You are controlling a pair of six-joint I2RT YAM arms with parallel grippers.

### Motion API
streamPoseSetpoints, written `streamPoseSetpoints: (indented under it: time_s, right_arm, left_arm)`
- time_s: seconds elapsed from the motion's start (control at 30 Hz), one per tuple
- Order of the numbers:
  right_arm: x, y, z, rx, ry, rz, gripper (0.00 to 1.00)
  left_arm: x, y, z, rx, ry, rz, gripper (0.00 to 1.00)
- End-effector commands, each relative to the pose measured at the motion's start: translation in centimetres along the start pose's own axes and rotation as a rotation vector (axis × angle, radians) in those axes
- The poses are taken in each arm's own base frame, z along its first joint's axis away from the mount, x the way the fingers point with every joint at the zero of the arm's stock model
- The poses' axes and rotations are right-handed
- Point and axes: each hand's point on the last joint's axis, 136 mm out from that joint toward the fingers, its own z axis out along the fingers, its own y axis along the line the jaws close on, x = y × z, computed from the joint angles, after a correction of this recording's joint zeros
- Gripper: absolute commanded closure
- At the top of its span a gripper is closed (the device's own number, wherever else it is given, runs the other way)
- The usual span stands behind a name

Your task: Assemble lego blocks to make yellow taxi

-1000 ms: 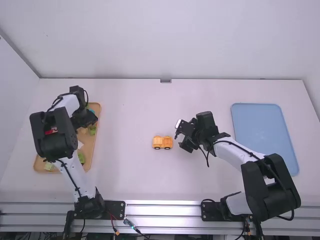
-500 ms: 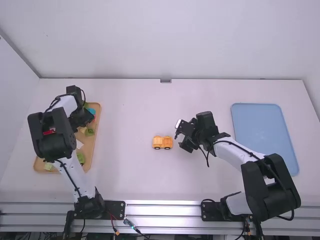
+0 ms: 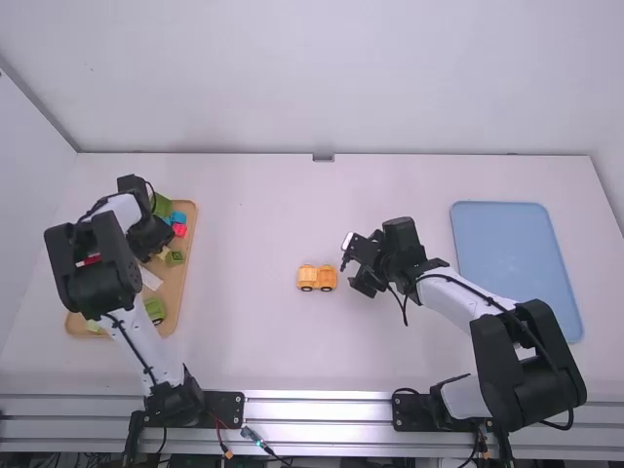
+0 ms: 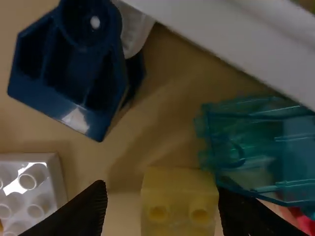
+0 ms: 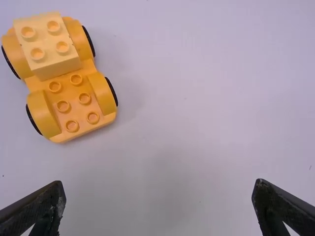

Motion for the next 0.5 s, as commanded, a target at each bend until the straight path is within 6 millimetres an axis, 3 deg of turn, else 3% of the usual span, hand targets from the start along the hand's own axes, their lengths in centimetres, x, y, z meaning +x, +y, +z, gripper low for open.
streamPoseSetpoints:
  time_s: [0.0,0.27,0.47]
  right_arm:
    - [-0.3,-0.3,-0.5,0.017,-0.013,-0.001,0.01]
    - [-0.3,-0.3,-0.5,0.017,-0.013,-0.001,0.01]
    - [-0.3,-0.3,-0.5,0.017,-0.013,0.000,0.01]
  left_arm:
    - [2.0,0.7,1.2,-0.030,0.054,0.010,0.43]
    - [2.7,0.5,0.8,0.001,0.112,0.002,0.45]
    - [2.5,0.1,0.2,0.001,0.114,0.009,0.58]
